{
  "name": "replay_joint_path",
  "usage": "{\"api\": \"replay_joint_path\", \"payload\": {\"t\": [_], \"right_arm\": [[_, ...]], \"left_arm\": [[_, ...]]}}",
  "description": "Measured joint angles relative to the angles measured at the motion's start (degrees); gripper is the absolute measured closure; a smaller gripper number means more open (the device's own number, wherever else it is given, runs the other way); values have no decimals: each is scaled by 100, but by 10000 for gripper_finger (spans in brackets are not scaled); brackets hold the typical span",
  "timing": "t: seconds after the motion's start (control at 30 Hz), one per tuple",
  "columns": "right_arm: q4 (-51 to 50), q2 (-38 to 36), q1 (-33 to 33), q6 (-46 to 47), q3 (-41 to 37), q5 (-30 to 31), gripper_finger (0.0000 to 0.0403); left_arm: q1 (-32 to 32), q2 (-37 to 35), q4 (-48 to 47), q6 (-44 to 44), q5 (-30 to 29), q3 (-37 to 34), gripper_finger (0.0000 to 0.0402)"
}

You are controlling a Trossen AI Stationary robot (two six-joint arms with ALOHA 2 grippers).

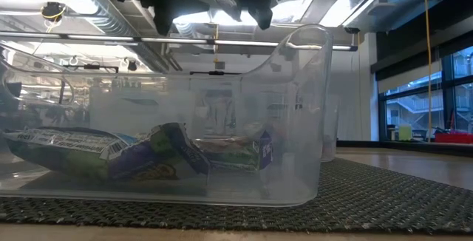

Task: Pick and place Granola Bars by type
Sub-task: Put the yellow granola bar into the top left transparent bin

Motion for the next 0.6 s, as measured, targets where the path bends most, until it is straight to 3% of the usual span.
{"api": "replay_joint_path", "payload": {"t": [0.2,0.6], "right_arm": [[0,0,0,-22,0,0,359],[5,0,0,-26,4,332,359]], "left_arm": [[0,0,2,-112,-36,0,236],[0,2,100,-138,-36,0,150]]}}
